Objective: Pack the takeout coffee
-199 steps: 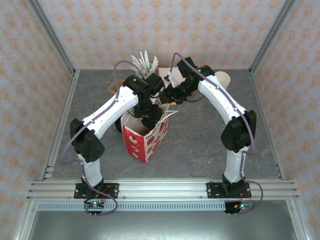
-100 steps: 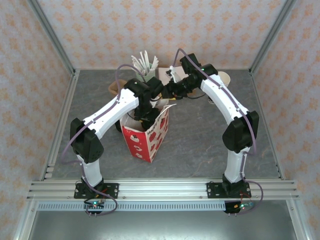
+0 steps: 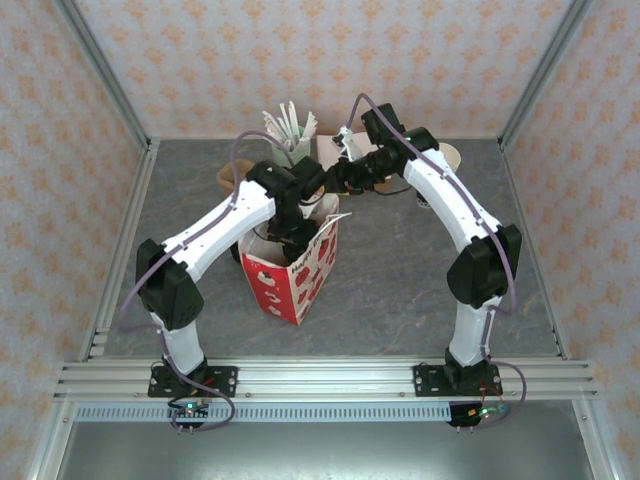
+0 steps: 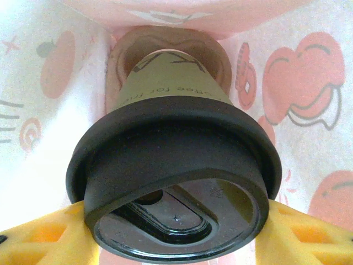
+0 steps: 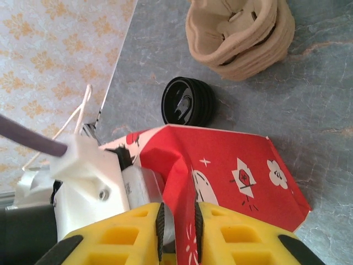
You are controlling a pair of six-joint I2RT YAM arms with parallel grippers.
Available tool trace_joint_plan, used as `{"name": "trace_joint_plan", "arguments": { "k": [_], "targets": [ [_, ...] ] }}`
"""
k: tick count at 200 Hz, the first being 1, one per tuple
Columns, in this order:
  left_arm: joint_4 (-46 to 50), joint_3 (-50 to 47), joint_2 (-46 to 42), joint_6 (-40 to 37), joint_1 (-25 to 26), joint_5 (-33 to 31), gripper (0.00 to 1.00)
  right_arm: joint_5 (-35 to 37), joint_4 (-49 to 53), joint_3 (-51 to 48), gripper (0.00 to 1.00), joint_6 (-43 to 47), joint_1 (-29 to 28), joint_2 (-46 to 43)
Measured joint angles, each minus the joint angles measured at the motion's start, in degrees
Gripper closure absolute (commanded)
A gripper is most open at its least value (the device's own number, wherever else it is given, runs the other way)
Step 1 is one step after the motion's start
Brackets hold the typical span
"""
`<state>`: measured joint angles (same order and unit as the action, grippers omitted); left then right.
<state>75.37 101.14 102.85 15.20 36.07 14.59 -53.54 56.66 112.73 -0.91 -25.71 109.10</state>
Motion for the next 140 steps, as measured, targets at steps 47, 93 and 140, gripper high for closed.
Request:
{"name": "trace_joint_plan", "arguments": {
  "k": [47, 93, 140],
  "targets": [
    [-1.6, -1.6, -5.8, -0.8, 0.3, 0.2, 0.46, 0.0, -0.8, 0.0, 0.75, -0.6, -1.1, -0.1],
    [-3.1, -3.6, -6.8, -1.7, 0.7, 1.5, 0.46, -0.3, -0.8, 0.0, 0.71, -0.6, -1.3, -0.1],
    [-2.8, -4.2, -6.5, -2.6, 1.4, 1.7, 0.47, -0.5, -0.8, 0.0, 0.71, -0.6, -1.3, -0.1]
  ]
}}
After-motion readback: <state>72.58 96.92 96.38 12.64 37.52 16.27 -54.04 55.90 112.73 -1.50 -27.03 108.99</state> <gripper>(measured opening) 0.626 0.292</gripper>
